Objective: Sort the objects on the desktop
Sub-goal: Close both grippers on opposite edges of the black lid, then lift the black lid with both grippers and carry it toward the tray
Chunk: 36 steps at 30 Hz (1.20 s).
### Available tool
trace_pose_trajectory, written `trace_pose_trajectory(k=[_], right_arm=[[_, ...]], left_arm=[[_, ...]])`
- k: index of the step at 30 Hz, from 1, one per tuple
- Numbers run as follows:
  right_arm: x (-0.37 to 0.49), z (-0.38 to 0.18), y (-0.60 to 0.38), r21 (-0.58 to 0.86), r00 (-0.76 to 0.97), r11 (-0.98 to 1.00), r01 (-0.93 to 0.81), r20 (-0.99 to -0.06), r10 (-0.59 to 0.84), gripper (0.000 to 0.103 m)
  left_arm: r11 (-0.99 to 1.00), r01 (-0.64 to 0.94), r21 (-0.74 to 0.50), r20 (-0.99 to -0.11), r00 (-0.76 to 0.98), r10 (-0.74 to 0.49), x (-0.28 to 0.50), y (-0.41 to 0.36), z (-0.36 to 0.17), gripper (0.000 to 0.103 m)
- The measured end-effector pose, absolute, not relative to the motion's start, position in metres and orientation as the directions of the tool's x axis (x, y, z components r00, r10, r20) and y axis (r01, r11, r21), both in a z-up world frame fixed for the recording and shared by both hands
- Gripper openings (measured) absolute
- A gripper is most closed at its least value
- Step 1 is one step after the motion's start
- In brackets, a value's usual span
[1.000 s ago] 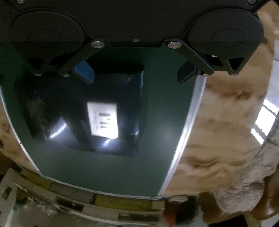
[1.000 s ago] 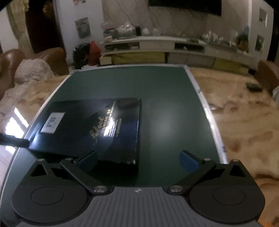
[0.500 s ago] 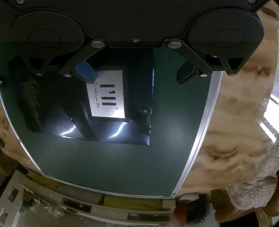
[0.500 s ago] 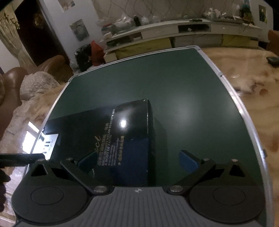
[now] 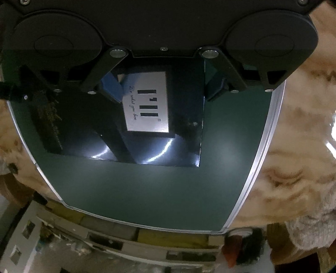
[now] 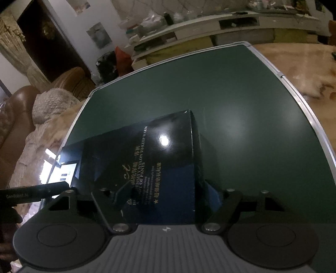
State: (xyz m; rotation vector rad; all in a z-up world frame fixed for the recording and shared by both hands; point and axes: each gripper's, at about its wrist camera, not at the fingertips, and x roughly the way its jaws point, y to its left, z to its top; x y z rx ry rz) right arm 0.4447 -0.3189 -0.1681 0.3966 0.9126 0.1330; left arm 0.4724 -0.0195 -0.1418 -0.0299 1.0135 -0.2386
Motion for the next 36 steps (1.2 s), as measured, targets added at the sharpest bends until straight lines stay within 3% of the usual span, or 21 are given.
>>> trace_pose_trajectory(k=[19, 31, 32, 33, 34, 35, 36], right_arm=[[0.422, -0.131, -0.301, 0.346, 0.611, 0.937, 0.042, -0.752, 0.250, 0.076], [0.354, -0.081, -0.289, 0.307, 0.615, 0.951, 0.042, -0.758, 0.217, 0.076], [0.346, -0.076, -0.288, 0.308, 0.617, 0.951, 0.040, -0.756, 0.219, 0.076], [0.338, -0.070, -0.287, 0.310, 0.619, 0.950, 0.035, -0.753, 0.223, 0.076], [0.330, -0.065, -0.286, 0.334, 0.615, 0.942, 0.021, -0.748, 0.251, 0.057], [0.323, -0.062, -0.285, 0.404, 0.594, 0.915, -0.002, -0.735, 0.326, 0.044], [0.315, -0.060, -0.282, 0.457, 0.574, 0.889, 0.002, -0.729, 0.374, 0.030]], left_arm=[[0.976, 0.202, -0.077, -0.855, 0.490, -0.168, 0.451, -0.024, -0.103, 0.083], [0.976, 0.212, -0.053, -0.860, 0.487, -0.153, 0.373, -0.018, -0.056, 0.083], [0.974, 0.217, -0.063, -0.859, 0.484, -0.163, 0.365, -0.017, -0.051, 0.082], [0.958, 0.244, -0.152, -0.863, 0.440, -0.249, 0.358, -0.016, -0.048, 0.054], [0.933, 0.266, -0.241, -0.857, 0.392, -0.333, 0.351, -0.014, -0.045, 0.041], [0.906, 0.281, -0.317, -0.847, 0.347, -0.404, 0.345, -0.013, -0.042, 0.040], [0.918, 0.269, -0.292, -0.861, 0.344, -0.375, 0.336, -0.018, -0.039, 0.040]])
